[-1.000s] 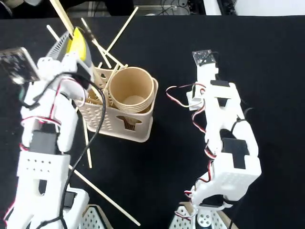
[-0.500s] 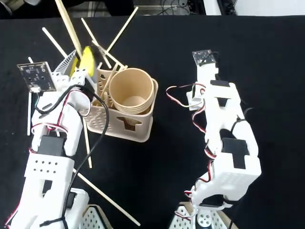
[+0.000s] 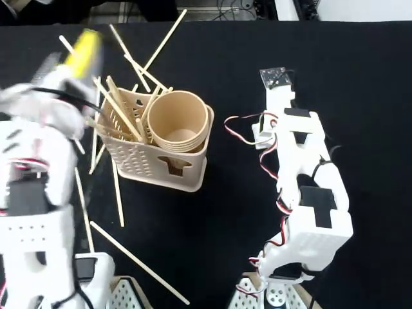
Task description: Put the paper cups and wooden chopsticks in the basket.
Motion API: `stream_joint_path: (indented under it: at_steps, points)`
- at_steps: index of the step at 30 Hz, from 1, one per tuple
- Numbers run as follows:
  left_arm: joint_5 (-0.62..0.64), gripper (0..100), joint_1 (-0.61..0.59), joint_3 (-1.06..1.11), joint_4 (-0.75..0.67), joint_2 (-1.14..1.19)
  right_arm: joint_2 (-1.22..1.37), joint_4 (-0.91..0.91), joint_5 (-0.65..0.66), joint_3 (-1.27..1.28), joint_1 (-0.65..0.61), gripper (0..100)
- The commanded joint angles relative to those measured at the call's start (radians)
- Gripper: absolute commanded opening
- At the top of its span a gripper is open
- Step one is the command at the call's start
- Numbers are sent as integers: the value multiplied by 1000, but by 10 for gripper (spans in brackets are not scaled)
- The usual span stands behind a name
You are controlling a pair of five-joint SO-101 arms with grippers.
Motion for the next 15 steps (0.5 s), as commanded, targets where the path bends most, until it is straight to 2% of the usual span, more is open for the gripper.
stream_joint_path:
  at_steps: [1, 8, 15]
  points:
    - [58, 256, -120, -272, 204, 155, -5, -14, 8, -1, -17, 12]
    - [199, 256, -107, -576, 371, 620, -5, -14, 8, -1, -17, 12]
    - [207, 255, -76, -897, 555, 945, -5, -14, 8, -1, -17, 12]
